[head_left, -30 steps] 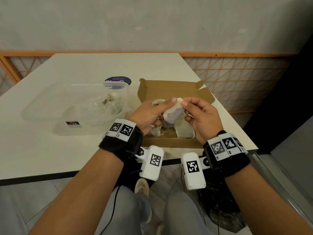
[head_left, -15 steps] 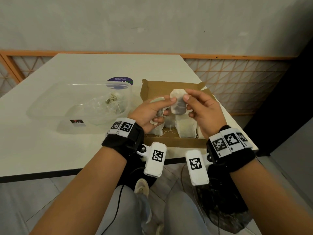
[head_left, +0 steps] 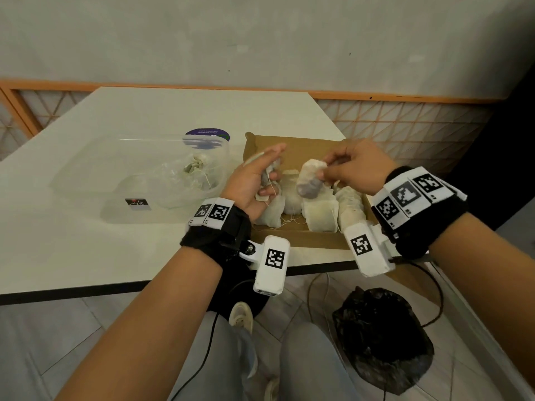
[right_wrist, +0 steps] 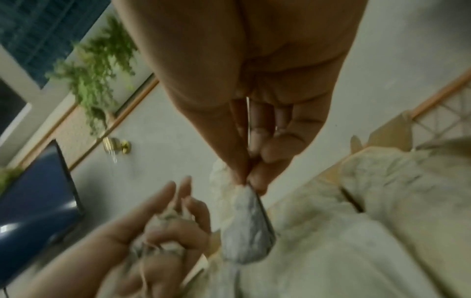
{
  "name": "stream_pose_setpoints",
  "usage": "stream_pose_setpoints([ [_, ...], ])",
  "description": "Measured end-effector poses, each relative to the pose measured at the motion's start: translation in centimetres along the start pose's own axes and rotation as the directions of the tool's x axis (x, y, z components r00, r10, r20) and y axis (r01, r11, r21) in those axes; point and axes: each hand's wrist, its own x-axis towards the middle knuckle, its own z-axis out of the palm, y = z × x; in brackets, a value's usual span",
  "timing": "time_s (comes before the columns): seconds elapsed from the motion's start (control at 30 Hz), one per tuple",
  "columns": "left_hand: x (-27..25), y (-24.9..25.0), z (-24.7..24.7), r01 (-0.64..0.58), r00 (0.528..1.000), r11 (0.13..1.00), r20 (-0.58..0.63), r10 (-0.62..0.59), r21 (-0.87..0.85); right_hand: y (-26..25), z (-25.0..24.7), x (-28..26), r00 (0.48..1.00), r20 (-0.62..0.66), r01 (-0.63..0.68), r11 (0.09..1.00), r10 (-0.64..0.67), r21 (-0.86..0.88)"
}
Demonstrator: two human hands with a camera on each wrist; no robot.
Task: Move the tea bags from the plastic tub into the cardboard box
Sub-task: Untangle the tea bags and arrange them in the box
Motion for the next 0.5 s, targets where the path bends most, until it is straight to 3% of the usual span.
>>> stream_pose_setpoints([
  [0.07, 0.1, 0.1, -0.1, -0.004, 1.0, 0.998, -0.009, 0.004, -0.069, 0.3, 0.4, -0.1, 0.993, 0.105, -0.05, 0.997, 0.056, -0.057],
  [0.2, 0.0, 0.0, 0.0, -0.01, 1.0, 0.999, -0.013, 0.01, -0.031, 0.1, 2.2, -0.2, 0.956, 0.268, -0.107, 0.992, 0.119, -0.06],
  [0.5, -0.1, 0.1, -0.1, 0.007, 1.0, 1.0, 0.008, -0.007, -0.018, -0.1, 4.1, 1.6, 0.964, 0.164, -0.208, 0.978, 0.209, -0.023],
])
